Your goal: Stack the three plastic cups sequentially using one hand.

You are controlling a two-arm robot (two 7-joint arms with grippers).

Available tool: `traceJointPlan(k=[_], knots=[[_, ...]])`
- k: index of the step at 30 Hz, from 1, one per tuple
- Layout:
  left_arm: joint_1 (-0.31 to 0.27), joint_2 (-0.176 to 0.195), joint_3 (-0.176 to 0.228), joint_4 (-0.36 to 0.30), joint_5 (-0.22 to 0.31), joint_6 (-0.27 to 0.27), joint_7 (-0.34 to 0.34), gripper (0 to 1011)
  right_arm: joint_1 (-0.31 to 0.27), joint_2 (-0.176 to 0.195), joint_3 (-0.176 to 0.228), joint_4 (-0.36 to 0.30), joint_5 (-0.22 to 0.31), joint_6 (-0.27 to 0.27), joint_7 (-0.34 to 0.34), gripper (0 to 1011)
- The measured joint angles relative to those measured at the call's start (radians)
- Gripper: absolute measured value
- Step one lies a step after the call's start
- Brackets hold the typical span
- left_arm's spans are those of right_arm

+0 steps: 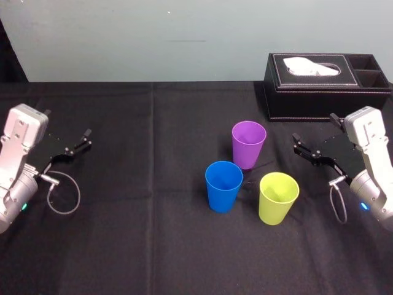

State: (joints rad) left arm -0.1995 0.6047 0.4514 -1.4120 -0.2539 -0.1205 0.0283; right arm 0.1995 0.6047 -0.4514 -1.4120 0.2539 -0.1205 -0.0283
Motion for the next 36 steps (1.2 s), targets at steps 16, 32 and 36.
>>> traceJointPlan(k=[16,32,36], knots=[[0.000,0.000,0.000,0.000,0.000,0.000,0.000,1011,0.000,0.000,0.000,0.000,0.000,0.000,0.000,1003],[0.000,0.000,0.000,0.000,0.000,0.000,0.000,1011,0.000,0.000,0.000,0.000,0.000,0.000,0.000,1003],[0.000,0.000,0.000,0.000,0.000,0.000,0.000,1011,0.000,0.000,0.000,0.000,0.000,0.000,0.000,1003]])
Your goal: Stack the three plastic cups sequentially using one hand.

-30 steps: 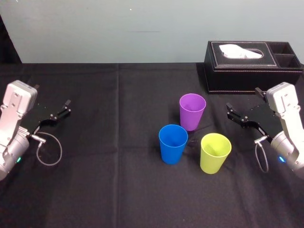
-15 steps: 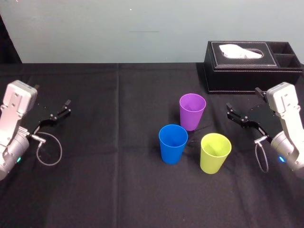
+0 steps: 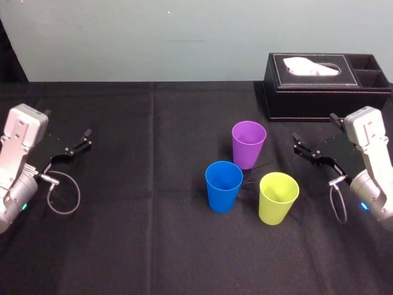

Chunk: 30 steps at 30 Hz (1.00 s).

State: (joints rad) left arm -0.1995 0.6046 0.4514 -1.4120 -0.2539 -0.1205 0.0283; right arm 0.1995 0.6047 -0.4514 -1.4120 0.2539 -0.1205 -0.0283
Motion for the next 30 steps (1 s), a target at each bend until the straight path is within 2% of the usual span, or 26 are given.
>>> traceJointPlan(k=[6,9,13,17,23,24,28,30], knots=[[0.000,0.000,0.000,0.000,0.000,0.000,0.000,1011,0.000,0.000,0.001,0.000,0.000,0.000,0.000,1003],[0.000,0.000,0.000,0.000,0.000,0.000,0.000,1011,-0.007,0.000,0.009,-0.007,-0.003,-0.021,0.005,1003],[0.000,0.000,0.000,0.000,0.000,0.000,0.000,1011,-0.028,0.003,0.034,-0.029,0.002,-0.043,0.020,1003],[0.000,0.000,0.000,0.000,0.000,0.000,0.000,1011,-0.055,0.015,0.059,-0.060,0.017,-0.041,0.029,1003],[0.000,0.000,0.000,0.000,0.000,0.000,0.000,1011,-0.156,0.071,0.116,-0.158,0.068,0.000,0.054,1003],[0.000,0.000,0.000,0.000,0.000,0.000,0.000,1011,-0.192,0.091,0.134,-0.188,0.089,0.007,0.068,1003],[0.000,0.000,0.000,0.000,0.000,0.000,0.000,1011,-0.268,0.131,0.170,-0.240,0.127,0.011,0.095,1003],[0.000,0.000,0.000,0.000,0.000,0.000,0.000,1011,-0.326,0.162,0.199,-0.275,0.155,0.011,0.117,1003]])
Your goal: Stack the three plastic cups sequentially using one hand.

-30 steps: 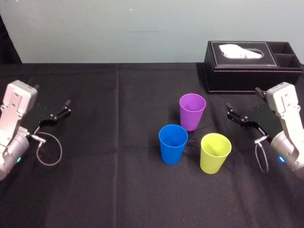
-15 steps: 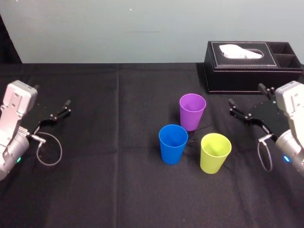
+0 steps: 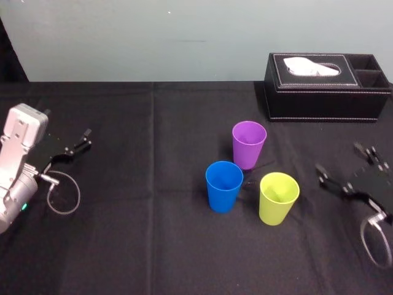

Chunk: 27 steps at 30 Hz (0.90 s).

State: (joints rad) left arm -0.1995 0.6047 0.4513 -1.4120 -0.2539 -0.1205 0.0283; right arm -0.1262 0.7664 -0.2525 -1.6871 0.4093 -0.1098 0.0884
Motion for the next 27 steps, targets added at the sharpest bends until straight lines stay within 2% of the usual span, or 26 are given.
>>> traceJointPlan(k=[2,4,6,7,11,17,27], knots=[[0.000,0.000,0.000,0.000,0.000,0.000,0.000,1011,-0.037,0.019,0.020,-0.019,0.019,-0.002,0.015,1003],[0.000,0.000,0.000,0.000,0.000,0.000,0.000,1011,-0.099,0.055,0.054,-0.045,0.053,-0.014,0.057,1003],[0.000,0.000,0.000,0.000,0.000,0.000,0.000,1011,-0.128,0.077,0.067,-0.052,0.068,-0.033,0.100,1003],[0.000,0.000,0.000,0.000,0.000,0.000,0.000,1011,-0.128,0.077,0.067,-0.052,0.068,-0.033,0.100,1003],[0.000,0.000,0.000,0.000,0.000,0.000,0.000,1011,-0.156,0.107,0.073,-0.049,0.087,-0.073,0.199,1003],[0.000,0.000,0.000,0.000,0.000,0.000,0.000,1011,-0.151,0.116,0.061,-0.031,0.099,-0.111,0.309,1003],[0.000,0.000,0.000,0.000,0.000,0.000,0.000,1011,-0.101,0.092,0.040,0.010,0.137,-0.112,0.441,1003]])
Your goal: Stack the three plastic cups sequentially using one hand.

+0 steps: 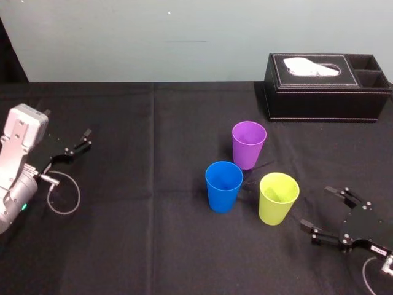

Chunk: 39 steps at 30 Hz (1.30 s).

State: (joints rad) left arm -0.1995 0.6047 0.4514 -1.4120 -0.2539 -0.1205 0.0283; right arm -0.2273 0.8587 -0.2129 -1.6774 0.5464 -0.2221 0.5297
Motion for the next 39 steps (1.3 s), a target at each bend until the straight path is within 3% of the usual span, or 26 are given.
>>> traceJointPlan(k=[16,39], knots=[[0.000,0.000,0.000,0.000,0.000,0.000,0.000,1011,0.046,-0.074,-0.020,0.014,0.002,0.095,0.032,1003],[0.000,0.000,0.000,0.000,0.000,0.000,0.000,1011,0.110,-0.167,-0.032,0.053,-0.062,0.127,0.027,1003]])
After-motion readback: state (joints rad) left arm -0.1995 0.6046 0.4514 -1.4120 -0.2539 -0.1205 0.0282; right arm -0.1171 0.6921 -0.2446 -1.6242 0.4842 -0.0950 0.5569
